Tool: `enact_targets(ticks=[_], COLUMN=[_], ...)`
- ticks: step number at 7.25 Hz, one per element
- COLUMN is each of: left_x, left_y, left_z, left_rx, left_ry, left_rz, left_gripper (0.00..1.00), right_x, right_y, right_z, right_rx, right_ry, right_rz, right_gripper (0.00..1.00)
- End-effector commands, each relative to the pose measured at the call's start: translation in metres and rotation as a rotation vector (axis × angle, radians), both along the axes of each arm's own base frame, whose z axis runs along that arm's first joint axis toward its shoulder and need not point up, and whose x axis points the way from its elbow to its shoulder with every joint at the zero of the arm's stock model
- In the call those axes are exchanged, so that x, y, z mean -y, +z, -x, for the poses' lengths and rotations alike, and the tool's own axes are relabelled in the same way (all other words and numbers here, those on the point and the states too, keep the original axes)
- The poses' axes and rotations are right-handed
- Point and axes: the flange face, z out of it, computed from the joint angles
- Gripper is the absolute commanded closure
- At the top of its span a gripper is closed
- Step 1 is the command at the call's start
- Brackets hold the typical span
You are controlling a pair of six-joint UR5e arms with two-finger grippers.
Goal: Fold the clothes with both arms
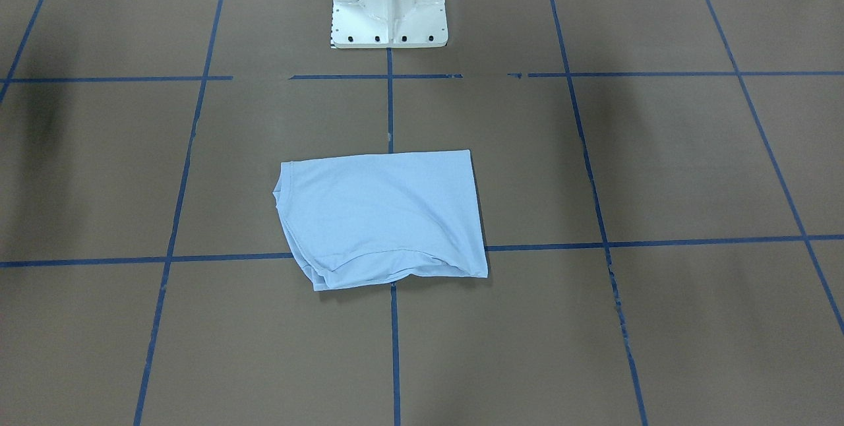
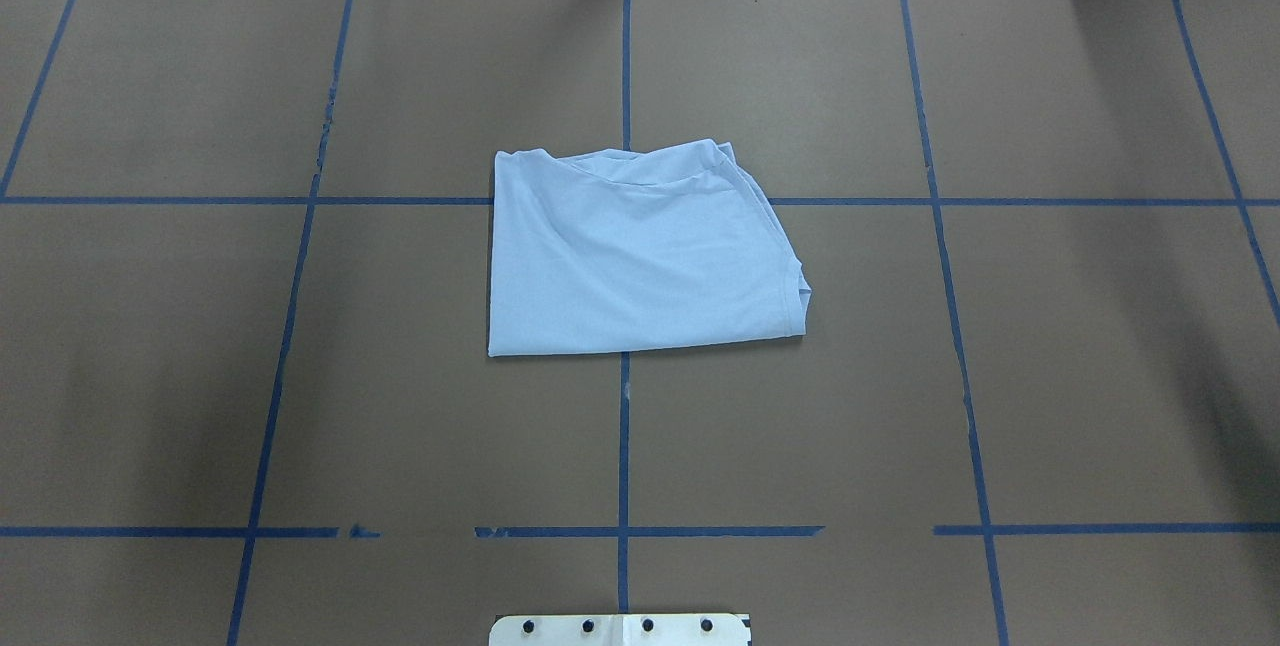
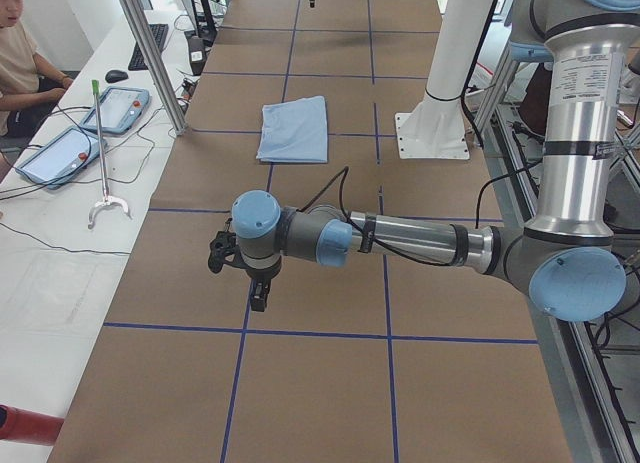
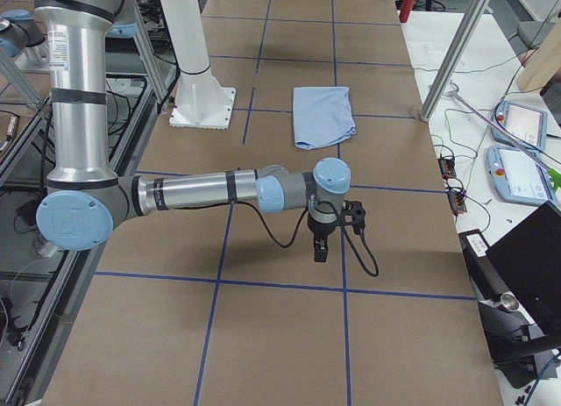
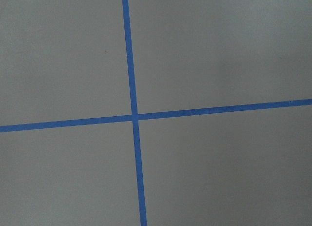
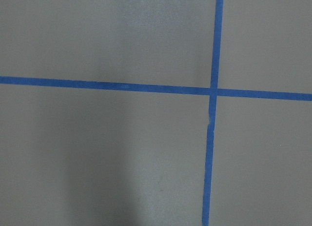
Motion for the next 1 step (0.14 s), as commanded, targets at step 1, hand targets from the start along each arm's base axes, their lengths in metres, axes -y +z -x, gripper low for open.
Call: enact_targets(ticks=[1], left_x=[0.0015], left_y=[-0.0015], left_z=[-0.0004], left_rx=[0.006], left_ry=[-0.001], left_rz=[-0.003], left_gripper=[0.00], right_x=[-0.0004], right_y=[0.0007], right_z=[0.0000], right_rx=[0.001], right_ry=[0.001], right_rz=[0.003], right_gripper=[0.00])
